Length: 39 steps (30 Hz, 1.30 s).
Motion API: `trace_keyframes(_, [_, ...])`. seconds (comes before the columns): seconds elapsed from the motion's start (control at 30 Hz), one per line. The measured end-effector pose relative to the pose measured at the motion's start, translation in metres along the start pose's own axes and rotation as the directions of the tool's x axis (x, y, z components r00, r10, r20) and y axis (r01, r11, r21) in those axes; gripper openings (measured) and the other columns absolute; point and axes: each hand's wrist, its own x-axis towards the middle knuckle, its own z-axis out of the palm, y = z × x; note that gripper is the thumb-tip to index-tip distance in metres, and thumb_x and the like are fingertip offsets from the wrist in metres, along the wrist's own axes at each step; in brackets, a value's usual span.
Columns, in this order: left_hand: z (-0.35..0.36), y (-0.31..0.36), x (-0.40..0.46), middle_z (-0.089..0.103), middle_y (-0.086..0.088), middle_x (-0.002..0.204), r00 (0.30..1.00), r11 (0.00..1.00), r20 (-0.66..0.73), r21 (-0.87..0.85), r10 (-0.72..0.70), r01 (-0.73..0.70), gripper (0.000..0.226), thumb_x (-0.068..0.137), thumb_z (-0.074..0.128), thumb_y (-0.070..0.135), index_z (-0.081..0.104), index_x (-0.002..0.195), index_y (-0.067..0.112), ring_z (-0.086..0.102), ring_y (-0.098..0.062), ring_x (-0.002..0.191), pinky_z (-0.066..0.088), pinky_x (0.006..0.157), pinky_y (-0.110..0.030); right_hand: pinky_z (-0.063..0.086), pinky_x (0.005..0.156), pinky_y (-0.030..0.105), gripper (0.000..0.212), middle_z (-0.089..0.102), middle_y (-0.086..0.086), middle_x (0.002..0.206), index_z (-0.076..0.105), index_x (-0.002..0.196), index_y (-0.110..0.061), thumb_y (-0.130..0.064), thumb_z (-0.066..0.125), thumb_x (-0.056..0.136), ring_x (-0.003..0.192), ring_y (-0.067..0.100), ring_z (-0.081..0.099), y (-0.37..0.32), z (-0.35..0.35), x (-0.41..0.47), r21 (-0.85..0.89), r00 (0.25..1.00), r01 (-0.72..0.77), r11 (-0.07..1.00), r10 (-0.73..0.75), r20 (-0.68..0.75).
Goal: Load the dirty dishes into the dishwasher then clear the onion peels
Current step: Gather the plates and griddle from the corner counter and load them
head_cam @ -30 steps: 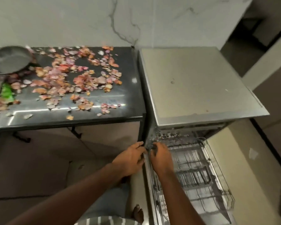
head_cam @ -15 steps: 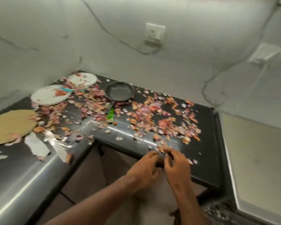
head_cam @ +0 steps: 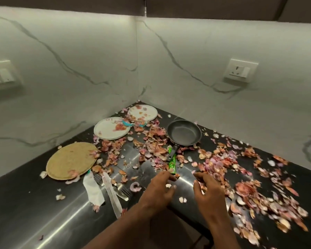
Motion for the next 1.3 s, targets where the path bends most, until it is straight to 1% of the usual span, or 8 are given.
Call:
trace_keyframes(0.37, [-0.003, -0.012, 0.057, 0.069, 0.015, 0.108, 0.927, 0.946, -0.209, -0.156, -0.312, 0.284, 0.018, 0.095, 0.064, 0.025, 0.069, 0.112, 0.031, 0.067, 0.002, 0.093, 0.055, 0.079, -0.020, 0.059, 0.090, 0.034, 0.032, 0.072, -0.010, 0.109, 0.069, 0.114, -0.034, -0.010, 0.073, 0.093, 0.101, 0.005, 0.067, 0.030, 0.014, 0.087, 0.145, 0.993, 0.002, 0.989, -0.020, 0.121])
trace_keyframes(0.5, [-0.022, -0.029, 0.068, 0.071, 0.009, 0.103, 0.782, 0.833, -0.309, -0.327, -0.541, 0.446, 0.019, 0.098, 0.066, 0.025, 0.066, 0.116, 0.033, 0.070, -0.006, 0.086, 0.060, 0.074, -0.024, 0.060, 0.089, 0.034, 0.031, 0.072, -0.009, 0.109, 0.068, 0.113, -0.036, -0.012, 0.073, 0.093, 0.101, 0.003, 0.067, 0.034, 0.035, 0.107, 0.183, 0.977, 0.009, 0.983, -0.048, 0.207])
trace_keyframes(0.7, [-0.078, -0.085, 0.102, 0.069, -0.003, 0.107, 0.525, 0.597, -0.349, -0.677, -0.776, 0.431, 0.015, 0.100, 0.062, 0.015, 0.064, 0.115, 0.021, 0.070, -0.020, 0.092, 0.063, 0.080, -0.036, 0.062, 0.083, 0.030, 0.030, 0.073, -0.013, 0.105, 0.073, 0.109, -0.032, -0.008, 0.075, 0.091, 0.094, 0.002, 0.071, 0.026, 0.062, 0.134, 0.251, 0.959, 0.013, 0.968, -0.083, 0.270])
trace_keyframes(0.8, [-0.112, -0.113, 0.131, 0.065, -0.009, 0.085, 0.451, 0.539, -0.333, -0.694, -0.828, 0.477, 0.004, 0.094, 0.058, 0.013, 0.062, 0.094, 0.015, 0.060, -0.022, 0.071, 0.047, 0.059, -0.031, 0.057, 0.080, 0.016, 0.034, 0.075, -0.012, 0.102, 0.073, 0.104, -0.033, -0.001, 0.073, 0.091, 0.091, -0.001, 0.071, 0.019, 0.068, 0.150, 0.257, 0.966, -0.002, 0.966, -0.064, 0.250])
trace_keyframes(0.87, [-0.135, -0.134, 0.152, 0.067, -0.012, 0.084, 0.395, 0.529, -0.358, -0.653, -0.846, 0.542, 0.006, 0.092, 0.060, 0.015, 0.062, 0.087, 0.013, 0.060, -0.024, 0.071, 0.046, 0.062, -0.032, 0.054, 0.080, 0.010, 0.036, 0.076, -0.012, 0.100, 0.073, 0.102, -0.033, 0.001, 0.074, 0.090, 0.091, 0.000, 0.071, 0.014, 0.074, 0.159, 0.242, 0.973, -0.002, 0.970, -0.054, 0.226])
trace_keyframes(0.97, [-0.169, -0.160, 0.178, 0.076, -0.015, 0.109, 0.296, 0.520, -0.436, -0.603, -0.850, 0.605, 0.038, 0.084, 0.067, 0.028, 0.070, 0.115, 0.007, 0.072, -0.033, 0.097, 0.060, 0.081, -0.036, 0.052, 0.078, 0.008, 0.038, 0.076, -0.013, 0.098, 0.075, 0.100, -0.032, 0.004, 0.075, 0.088, 0.089, 0.002, 0.071, 0.006, 0.082, 0.168, 0.222, 0.980, -0.005, 0.975, -0.039, 0.194])
trace_keyframes(1.07, [-0.192, -0.168, 0.194, 0.066, -0.021, 0.132, 0.221, 0.459, -0.429, -0.600, -0.876, 0.656, 0.052, 0.095, 0.066, 0.018, 0.054, 0.142, 0.000, 0.065, -0.038, 0.115, 0.053, 0.085, -0.034, 0.048, 0.074, 0.001, 0.038, 0.075, -0.013, 0.094, 0.077, 0.097, -0.029, 0.007, 0.076, 0.085, 0.085, -0.003, 0.070, 0.004, 0.085, 0.175, 0.200, 0.984, -0.016, 0.980, -0.019, 0.176])
trace_keyframes(1.3, [-0.206, -0.210, 0.216, 0.056, -0.023, 0.145, 0.206, 0.420, -0.426, -0.504, -0.881, 0.754, 0.068, 0.097, 0.069, 0.030, 0.042, 0.154, 0.005, 0.059, -0.042, 0.126, 0.051, 0.101, -0.042, 0.051, 0.073, 0.006, 0.047, 0.073, -0.025, 0.091, 0.077, 0.087, -0.037, 0.009, 0.082, 0.075, 0.083, -0.003, 0.071, 0.014, 0.073, 0.179, 0.064, 0.991, -0.037, 0.997, 0.029, 0.130])
